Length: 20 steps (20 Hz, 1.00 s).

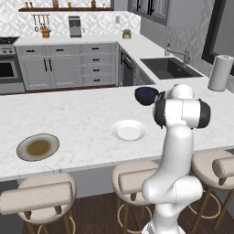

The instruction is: Pick the chicken drumstick and carrot from their plates and place them in the bowl. Then put the bowl in the fridge.

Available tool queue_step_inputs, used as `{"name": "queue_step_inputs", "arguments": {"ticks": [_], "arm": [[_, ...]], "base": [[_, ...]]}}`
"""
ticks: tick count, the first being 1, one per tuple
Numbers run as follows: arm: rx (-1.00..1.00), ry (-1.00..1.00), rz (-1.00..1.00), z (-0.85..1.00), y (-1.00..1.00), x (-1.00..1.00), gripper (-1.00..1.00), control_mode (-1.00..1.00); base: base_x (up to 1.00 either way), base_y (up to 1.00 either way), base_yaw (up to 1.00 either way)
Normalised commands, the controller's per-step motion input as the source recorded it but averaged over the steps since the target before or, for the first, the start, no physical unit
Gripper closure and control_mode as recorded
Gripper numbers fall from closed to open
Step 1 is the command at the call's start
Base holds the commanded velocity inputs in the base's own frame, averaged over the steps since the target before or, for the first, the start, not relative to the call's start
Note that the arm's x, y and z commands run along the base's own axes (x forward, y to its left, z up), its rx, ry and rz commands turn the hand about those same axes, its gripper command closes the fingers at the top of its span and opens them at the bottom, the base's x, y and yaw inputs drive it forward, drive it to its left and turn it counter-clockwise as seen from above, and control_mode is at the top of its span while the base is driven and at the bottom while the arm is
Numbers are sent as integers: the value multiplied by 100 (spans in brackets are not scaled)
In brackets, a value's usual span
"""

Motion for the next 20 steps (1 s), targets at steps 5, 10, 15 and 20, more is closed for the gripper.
{"name": "queue_step_inputs", "arguments": {"ticks": [5, 10, 15, 20], "arm": [[-2, 0, 0, -9, 0, 0, 100, -100], [0, 0, 0, 0, 0, 0, 100, -100], [0, 0, 0, 1, 0, -1, 100, -100], [-1, -2, 1, 53, 0, -44, 100, -100]], "base": [[0, 0, 0], [0, 0, 0], [0, 0, 0], [0, 0, 0]]}}
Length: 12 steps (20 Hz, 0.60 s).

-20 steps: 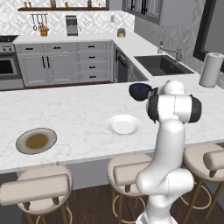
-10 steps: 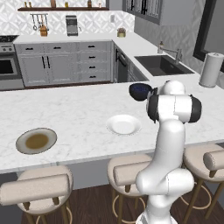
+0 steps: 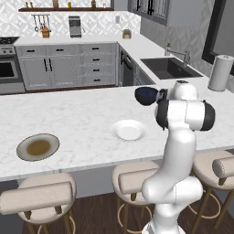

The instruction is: Pick the chicken drumstick and carrot from their plates and place them in the bowl. Then put the bowl in the fridge.

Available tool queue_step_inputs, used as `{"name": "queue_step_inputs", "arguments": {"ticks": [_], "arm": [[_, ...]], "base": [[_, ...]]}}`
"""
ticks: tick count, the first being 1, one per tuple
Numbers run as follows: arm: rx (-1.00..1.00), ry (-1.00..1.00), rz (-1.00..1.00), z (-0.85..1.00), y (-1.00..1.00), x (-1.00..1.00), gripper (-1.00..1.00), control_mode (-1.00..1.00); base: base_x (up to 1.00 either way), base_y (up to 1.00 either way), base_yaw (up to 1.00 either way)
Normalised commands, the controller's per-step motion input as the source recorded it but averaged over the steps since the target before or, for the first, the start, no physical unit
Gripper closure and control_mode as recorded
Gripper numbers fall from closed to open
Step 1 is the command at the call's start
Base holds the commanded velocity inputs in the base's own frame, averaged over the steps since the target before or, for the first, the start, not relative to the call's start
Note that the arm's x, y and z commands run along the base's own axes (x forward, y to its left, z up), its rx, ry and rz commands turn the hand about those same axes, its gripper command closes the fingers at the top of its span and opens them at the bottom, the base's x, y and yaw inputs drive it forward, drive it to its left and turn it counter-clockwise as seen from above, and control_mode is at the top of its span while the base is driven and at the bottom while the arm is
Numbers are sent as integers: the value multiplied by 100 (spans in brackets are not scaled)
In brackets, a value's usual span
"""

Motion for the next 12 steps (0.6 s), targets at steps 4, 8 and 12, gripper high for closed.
{"name": "queue_step_inputs", "arguments": {"ticks": [4, 8, 12], "arm": [[-2, -1, 9, 73, 5, -56, 100, -100], [-3, -7, 23, 62, 0, -60, 100, -100], [-5, -8, 37, 56, 2, -69, 100, -100]], "base": [[0, 0, 0], [0, 0, 0], [0, 0, 0]]}}
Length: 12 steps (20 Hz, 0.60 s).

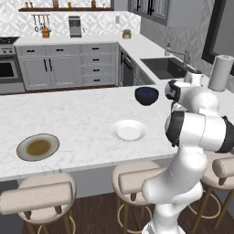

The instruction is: Pick the chicken drumstick and carrot from their plates and place them in the bowl. Then put the bowl in the fridge.

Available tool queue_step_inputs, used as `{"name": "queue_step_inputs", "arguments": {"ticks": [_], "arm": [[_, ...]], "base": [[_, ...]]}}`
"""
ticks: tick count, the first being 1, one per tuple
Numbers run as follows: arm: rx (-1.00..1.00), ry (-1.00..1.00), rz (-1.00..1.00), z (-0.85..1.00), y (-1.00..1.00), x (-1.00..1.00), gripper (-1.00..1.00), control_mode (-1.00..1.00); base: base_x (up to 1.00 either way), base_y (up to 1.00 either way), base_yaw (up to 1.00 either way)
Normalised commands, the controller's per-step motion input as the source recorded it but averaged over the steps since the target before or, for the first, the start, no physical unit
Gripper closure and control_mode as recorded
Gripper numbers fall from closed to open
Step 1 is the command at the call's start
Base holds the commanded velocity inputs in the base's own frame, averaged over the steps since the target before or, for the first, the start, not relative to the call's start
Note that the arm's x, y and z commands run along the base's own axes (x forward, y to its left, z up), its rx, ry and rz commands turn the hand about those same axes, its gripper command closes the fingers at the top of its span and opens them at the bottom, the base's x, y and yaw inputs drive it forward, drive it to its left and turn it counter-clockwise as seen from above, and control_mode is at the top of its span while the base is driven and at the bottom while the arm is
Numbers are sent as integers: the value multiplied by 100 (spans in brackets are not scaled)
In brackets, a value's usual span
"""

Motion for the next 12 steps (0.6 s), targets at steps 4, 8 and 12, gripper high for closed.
{"name": "queue_step_inputs", "arguments": {"ticks": [4, 8, 12], "arm": [[-1, -2, 45, 34, 59, -64, 100, -100], [0, 0, 50, 43, 85, -37, 100, -100], [-1, 0, 51, 58, 79, -50, 100, -100]], "base": [[0, 0, 0], [0, 0, 0], [0, 0, 0]]}}
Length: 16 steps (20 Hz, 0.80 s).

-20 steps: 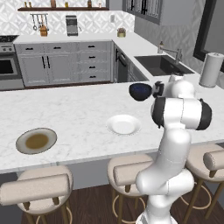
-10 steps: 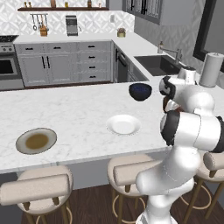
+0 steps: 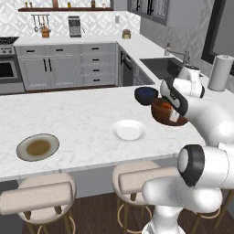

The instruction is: Pick the chicken drumstick and carrot from their plates and place them in the bowl. Then put the bowl in the fridge.

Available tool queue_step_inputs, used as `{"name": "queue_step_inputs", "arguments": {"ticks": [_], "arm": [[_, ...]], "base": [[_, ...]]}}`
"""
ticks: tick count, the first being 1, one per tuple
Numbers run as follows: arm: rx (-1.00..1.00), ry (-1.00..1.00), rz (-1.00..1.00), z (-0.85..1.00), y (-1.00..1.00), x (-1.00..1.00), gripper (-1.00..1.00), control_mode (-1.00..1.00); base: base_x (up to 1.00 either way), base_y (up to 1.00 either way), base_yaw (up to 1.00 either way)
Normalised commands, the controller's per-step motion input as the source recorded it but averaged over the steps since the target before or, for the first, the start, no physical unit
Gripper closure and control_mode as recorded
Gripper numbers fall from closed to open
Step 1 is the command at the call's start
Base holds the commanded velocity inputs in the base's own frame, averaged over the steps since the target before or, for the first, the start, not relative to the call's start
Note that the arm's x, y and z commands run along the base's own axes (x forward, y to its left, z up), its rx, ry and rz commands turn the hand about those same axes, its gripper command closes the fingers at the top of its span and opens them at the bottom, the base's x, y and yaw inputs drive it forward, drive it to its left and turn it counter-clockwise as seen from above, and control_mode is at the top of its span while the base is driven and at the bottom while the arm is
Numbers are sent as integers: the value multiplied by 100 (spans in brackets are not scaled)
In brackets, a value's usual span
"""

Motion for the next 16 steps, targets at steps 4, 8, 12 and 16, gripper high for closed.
{"name": "queue_step_inputs", "arguments": {"ticks": [4, 8, 12, 16], "arm": [[-7, -1, 43, 64, 77, -81, 100, -100], [-12, -8, 29, 85, 41, -89, 100, -100], [-4, -7, 18, 43, 27, -75, 100, -100], [0, 0, 13, 9, 41, -29, 100, -100]], "base": [[0, 0, 0], [0, 0, 0], [0, 0, 0], [0, 0, 0]]}}
